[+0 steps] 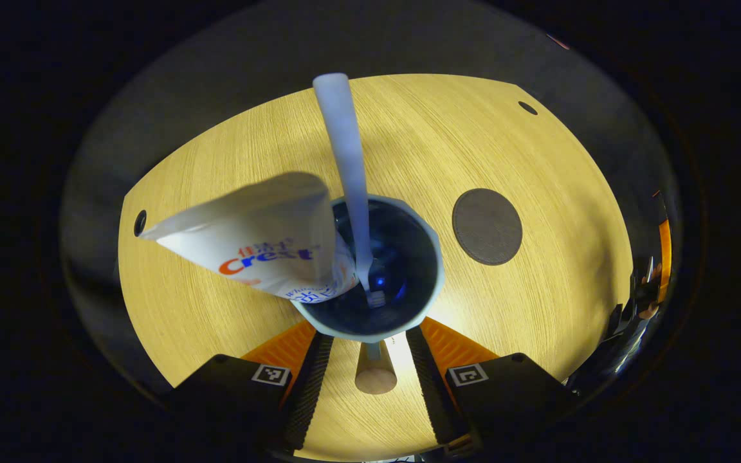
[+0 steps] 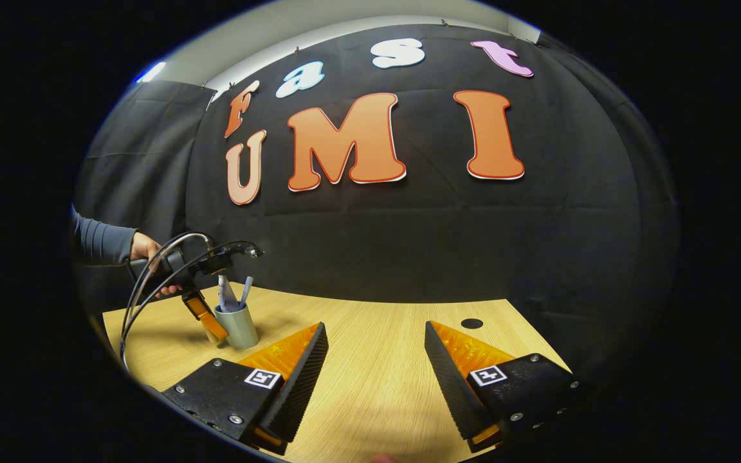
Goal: Put the toothbrush and toothpaste on the desktop into the cup, then pick up the cup and place it on the coaster on the desktop.
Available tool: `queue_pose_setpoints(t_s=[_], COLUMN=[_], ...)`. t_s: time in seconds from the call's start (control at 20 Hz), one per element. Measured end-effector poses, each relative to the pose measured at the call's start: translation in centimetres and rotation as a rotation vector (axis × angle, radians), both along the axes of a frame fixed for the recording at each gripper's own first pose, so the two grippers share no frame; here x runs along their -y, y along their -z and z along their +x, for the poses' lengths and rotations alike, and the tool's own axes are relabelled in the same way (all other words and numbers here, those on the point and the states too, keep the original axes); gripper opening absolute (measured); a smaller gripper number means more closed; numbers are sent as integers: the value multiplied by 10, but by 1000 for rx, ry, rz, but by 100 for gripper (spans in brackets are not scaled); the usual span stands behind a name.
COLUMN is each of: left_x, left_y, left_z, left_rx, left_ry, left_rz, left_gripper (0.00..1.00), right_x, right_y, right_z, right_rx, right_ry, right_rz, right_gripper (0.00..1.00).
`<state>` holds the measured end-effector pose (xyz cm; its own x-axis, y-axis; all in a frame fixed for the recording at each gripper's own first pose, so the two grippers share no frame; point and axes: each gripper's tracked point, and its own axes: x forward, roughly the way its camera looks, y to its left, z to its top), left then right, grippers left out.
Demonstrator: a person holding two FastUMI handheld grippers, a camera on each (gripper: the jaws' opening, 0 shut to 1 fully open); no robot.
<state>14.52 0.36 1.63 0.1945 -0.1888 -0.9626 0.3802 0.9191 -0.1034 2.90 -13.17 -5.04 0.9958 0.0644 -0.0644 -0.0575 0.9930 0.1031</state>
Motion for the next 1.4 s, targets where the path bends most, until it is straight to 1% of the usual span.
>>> queue_pose_setpoints(t_s=[0.05,0.1,0.15,0.2,0.3,0.35,0.4,0.55,0.7,0.95,1.1,1.25,1.3,1.35,1.4], left_x=[1,2,6,9,16,19,23,35,54,95,133,179,221,209,230], left_y=[-4,-6,-6,-8,-12,-14,-16,-21,-30,-57,-73,-88,-123,-152,-125], left_z=[0,0,3,4,11,15,19,37,59,114,153,202,176,131,135], left_rx=[-5,-17,-17,-12,-6,1,3,33,45,101,123,147,154,159,163], left_ry=[-2,-13,-31,-23,-35,-31,-42,-24,-33,-19,-1,25,31,42,50], left_rz=[9,8,10,14,10,7,4,23,17,18,9,15,16,13,8], left_gripper=[61,61,47,33,34,30,30,30,31,30,30,30,31,30,30], right_x=[-1,-1,-2,-2,-2,-2,-1,3,0,4,7,5,6,7,9], right_y=[0,-1,-2,-2,-6,-6,-7,-9,-11,-16,-21,-17,-16,-15,-15], right_z=[-1,-4,-4,-4,-6,-7,-8,-8,-11,-21,-26,-33,-36,-38,-40], right_rx=[2,6,7,9,12,17,20,22,25,37,48,49,48,46,45], right_ry=[-1,-3,-5,-6,-5,-8,-2,18,16,23,32,35,36,38,39], right_rz=[-7,-9,-9,-7,-4,-1,0,14,18,-4,10,33,32,28,24], right_gripper=[91,91,91,92,91,91,92,92,91,91,91,91,91,91,91])
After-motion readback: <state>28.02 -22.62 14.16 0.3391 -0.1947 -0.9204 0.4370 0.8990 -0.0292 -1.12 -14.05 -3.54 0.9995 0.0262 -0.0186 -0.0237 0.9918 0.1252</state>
